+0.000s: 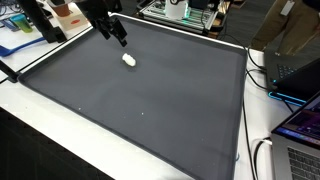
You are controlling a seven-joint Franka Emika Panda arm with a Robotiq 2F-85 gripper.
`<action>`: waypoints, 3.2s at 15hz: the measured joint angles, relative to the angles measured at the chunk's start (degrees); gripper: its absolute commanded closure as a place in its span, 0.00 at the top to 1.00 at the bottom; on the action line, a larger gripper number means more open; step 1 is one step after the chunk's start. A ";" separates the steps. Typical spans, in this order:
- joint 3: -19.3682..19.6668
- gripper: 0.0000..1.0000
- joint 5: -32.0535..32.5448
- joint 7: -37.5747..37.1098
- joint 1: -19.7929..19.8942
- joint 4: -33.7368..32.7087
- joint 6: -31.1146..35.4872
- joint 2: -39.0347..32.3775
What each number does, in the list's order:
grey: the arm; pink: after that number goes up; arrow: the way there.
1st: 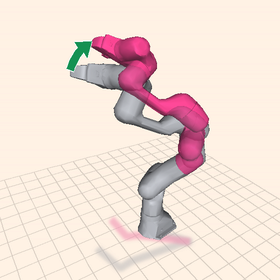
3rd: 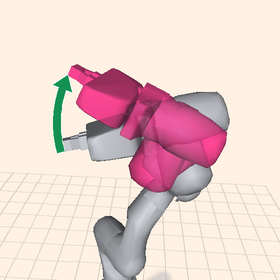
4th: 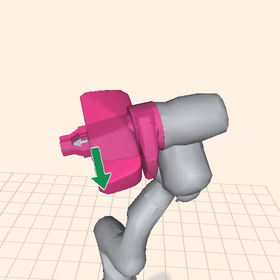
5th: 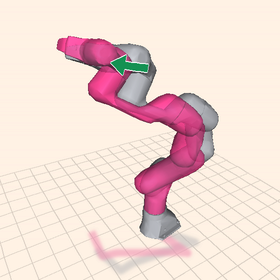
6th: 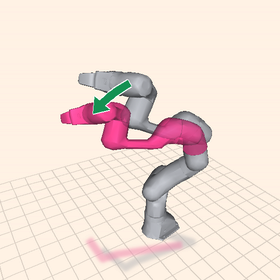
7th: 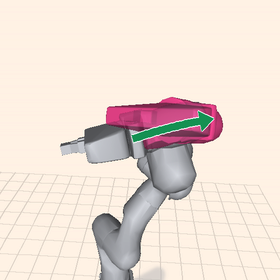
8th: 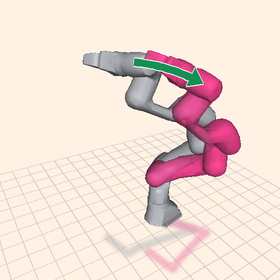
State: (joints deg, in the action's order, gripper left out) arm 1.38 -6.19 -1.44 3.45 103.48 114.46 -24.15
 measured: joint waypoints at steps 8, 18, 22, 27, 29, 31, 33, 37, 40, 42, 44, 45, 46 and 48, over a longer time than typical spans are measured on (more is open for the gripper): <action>-0.05 1.00 0.01 -0.76 -0.54 19.53 17.45 10.60; -0.07 1.00 -0.19 -4.22 -1.52 35.19 34.40 22.76; -0.66 1.00 -2.36 -2.38 -1.97 37.18 34.87 26.62; -2.24 1.00 -3.83 -1.41 -4.80 43.71 32.89 37.76; -3.46 1.00 -3.83 -2.09 -6.13 46.35 31.21 42.48; -4.40 1.00 -4.00 -2.75 -7.49 48.79 29.69 47.00; -4.62 1.00 -4.06 -2.96 -7.97 50.33 29.23 49.72; -4.59 1.00 -4.07 -2.96 -7.97 51.02 29.23 50.32; -4.66 1.00 -3.56 -2.94 -7.97 50.57 29.24 50.27; -4.92 1.00 -3.19 -2.94 -8.01 49.47 29.05 50.30; -5.12 1.00 -3.18 -2.74 -8.37 47.75 28.70 50.17; -5.14 1.00 -3.18 -2.45 -8.78 46.60 28.46 50.01; -5.15 1.00 -3.23 -1.79 -9.33 45.20 28.06 49.73; -5.15 1.00 -3.23 -0.29 -10.48 42.13 26.91 48.87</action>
State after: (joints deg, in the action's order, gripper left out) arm -3.78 -9.42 -1.73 -7.03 145.60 141.37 24.72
